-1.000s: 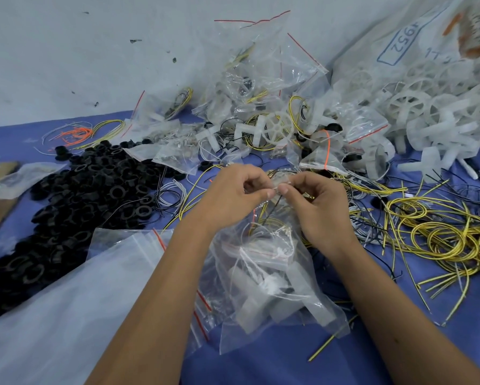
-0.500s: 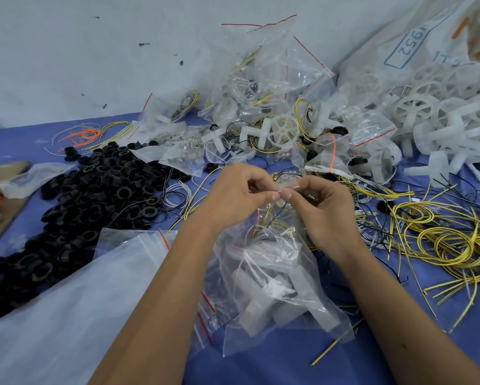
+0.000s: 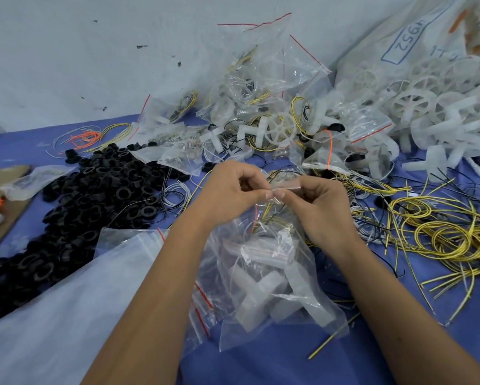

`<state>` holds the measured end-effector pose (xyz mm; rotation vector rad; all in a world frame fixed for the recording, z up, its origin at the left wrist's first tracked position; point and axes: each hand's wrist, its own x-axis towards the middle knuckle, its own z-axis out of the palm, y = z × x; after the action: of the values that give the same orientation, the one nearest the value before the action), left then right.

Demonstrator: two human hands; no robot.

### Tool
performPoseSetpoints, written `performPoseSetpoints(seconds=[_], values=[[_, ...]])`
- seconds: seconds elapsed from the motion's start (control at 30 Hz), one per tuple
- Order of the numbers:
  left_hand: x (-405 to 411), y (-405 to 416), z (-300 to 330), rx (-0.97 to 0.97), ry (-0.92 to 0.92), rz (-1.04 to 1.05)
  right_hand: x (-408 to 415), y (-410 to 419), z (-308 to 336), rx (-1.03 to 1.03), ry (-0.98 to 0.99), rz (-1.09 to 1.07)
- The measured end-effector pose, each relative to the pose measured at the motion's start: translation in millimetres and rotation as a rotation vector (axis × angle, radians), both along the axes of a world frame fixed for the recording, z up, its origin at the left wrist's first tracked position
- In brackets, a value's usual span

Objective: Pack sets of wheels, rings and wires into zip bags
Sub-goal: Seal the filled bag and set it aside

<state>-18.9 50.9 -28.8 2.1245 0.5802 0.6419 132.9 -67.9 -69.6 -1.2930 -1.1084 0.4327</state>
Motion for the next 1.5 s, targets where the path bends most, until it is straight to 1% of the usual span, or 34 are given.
performPoseSetpoints(seconds=[0.23, 0.4, 0.47, 0.6, 0.67, 0.87, 0.93, 1.0, 1.07, 1.2, 1.3, 1.5], values=[[-6, 6, 1, 0.010, 0.035, 0.012, 0, -1, 4, -0.006, 0.059, 0.004], [-8, 7, 1, 0.019, 0.023, 0.019, -1, -2, 3, -0.009, 0.066, -0.011], [-10, 9, 1, 0.011, 0.031, 0.021, -2, -2, 4, 0.008, 0.111, -0.028], [-16, 13, 0, 0.007, 0.080, 0.037, 2, 0, 4, 0.061, 0.304, -0.128], [-19, 15, -1, 0.006, 0.101, 0.044, 5, -1, 5, 0.057, 0.366, -0.130], [-25, 18, 0, 0.021, 0.079, 0.038, 6, -2, 6, 0.018, 0.402, -0.046], [-24, 18, 1, 0.038, 0.083, 0.024, 6, -2, 6, -0.020, 0.362, -0.010], [-22, 17, 1, 0.031, 0.083, 0.005, 2, -2, 5, -0.061, 0.242, 0.006], [-18, 14, 0, 0.027, 0.068, 0.002, -1, -1, 4, -0.068, 0.181, 0.000], [-4, 3, 2, 0.073, 0.020, -0.039, -1, 0, 4, -0.029, 0.135, 0.012], [3, -2, 1, 0.089, -0.006, -0.026, -1, -1, 4, 0.005, 0.120, 0.022], [5, -4, 1, 0.083, 0.014, -0.004, 0, 0, 4, -0.009, 0.114, 0.044]])
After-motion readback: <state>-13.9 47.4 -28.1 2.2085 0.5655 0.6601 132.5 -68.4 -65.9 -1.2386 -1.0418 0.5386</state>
